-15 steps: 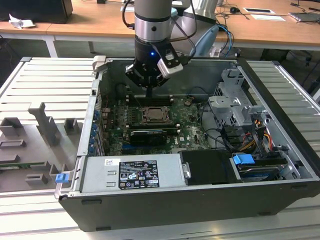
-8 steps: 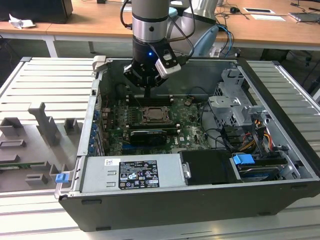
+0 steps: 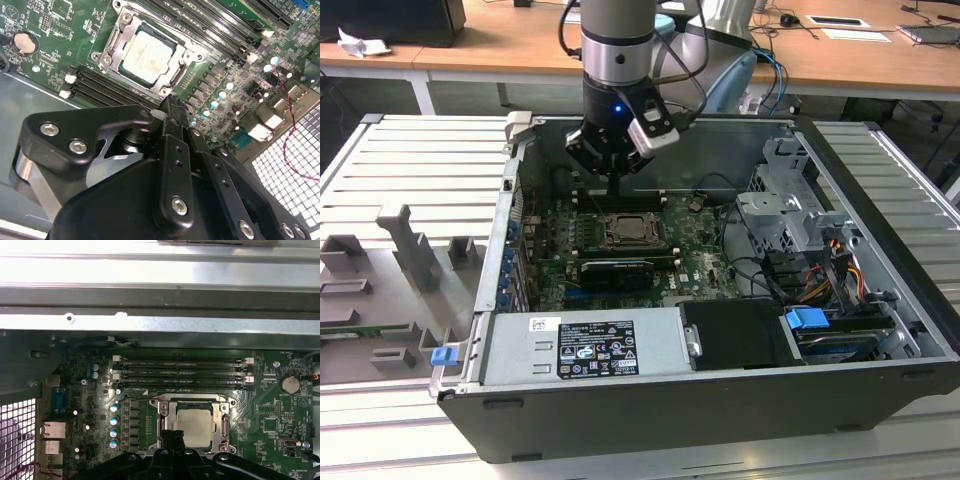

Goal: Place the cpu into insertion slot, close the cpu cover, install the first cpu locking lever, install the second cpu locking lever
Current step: 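Install the first cpu locking lever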

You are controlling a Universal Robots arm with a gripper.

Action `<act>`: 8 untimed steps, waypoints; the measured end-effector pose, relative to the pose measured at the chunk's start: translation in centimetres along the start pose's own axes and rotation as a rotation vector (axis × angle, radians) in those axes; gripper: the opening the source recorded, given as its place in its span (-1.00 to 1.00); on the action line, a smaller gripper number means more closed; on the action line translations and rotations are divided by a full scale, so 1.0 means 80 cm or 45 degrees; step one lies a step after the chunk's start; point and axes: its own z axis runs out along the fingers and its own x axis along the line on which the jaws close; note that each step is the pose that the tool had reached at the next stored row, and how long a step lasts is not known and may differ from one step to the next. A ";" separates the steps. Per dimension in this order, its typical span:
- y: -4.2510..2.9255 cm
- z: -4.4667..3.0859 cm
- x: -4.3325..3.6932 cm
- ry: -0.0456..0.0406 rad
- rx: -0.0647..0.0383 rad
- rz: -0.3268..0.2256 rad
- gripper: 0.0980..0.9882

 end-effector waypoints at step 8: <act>0.0001 0.0008 0.008 -0.004 0.000 0.000 -0.98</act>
